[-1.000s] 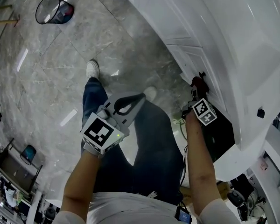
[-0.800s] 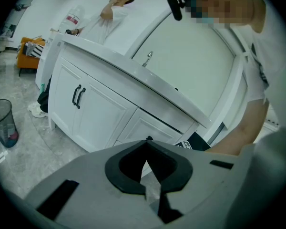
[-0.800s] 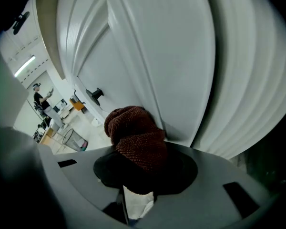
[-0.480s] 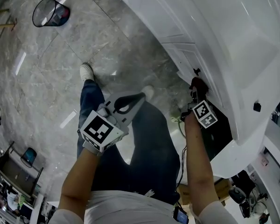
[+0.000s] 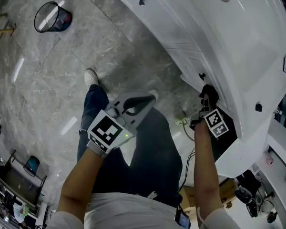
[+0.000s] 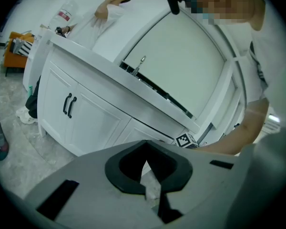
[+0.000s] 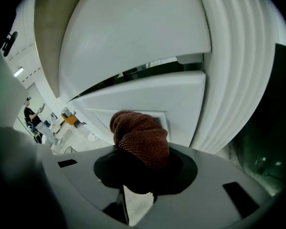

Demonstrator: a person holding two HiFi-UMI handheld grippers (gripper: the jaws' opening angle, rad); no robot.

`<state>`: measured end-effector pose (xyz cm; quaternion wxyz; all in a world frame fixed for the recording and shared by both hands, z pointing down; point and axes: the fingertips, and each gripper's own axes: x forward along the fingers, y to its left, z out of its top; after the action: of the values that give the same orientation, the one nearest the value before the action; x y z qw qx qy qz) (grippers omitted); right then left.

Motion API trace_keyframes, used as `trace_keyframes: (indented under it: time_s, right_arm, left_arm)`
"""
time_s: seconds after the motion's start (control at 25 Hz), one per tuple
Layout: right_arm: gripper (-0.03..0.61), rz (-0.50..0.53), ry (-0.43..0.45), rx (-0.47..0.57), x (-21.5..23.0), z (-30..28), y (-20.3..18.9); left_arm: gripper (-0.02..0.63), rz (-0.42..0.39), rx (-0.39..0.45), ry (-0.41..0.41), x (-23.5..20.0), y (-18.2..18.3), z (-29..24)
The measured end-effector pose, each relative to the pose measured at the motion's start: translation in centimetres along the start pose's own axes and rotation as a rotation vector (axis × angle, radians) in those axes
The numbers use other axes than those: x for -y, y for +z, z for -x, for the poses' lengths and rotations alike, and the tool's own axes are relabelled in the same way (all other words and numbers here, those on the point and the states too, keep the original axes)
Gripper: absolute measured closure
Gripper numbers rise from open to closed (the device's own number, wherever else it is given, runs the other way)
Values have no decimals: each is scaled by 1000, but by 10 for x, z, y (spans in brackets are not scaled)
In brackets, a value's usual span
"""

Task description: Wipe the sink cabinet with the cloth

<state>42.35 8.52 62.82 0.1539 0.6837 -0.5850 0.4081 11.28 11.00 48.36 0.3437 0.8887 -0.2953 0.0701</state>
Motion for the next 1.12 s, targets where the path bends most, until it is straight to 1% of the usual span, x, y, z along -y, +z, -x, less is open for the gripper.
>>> trace_keyframes:
  time_s: [0.12, 0.2, 0.44, 0.84, 1.12]
  right_arm:
    - [454, -10, -18, 8, -3, 3, 4]
    - [455, 1, -26, 12, -6, 1, 5]
    - [457, 18, -37, 19, -21, -3, 9]
    - [459, 44, -2, 32, -74, -19, 20]
    - [459, 68, 53, 23, -121, -46, 25]
  left_arm:
    - [603, 11, 14, -10, -5, 10, 8]
    - [603, 14, 16, -12, -10, 13, 12]
    - [603, 22, 10, -22, -26, 9, 24]
    - [603, 40, 21, -5, -52, 15, 45]
    - [603, 52, 26, 17, -75, 20, 58]
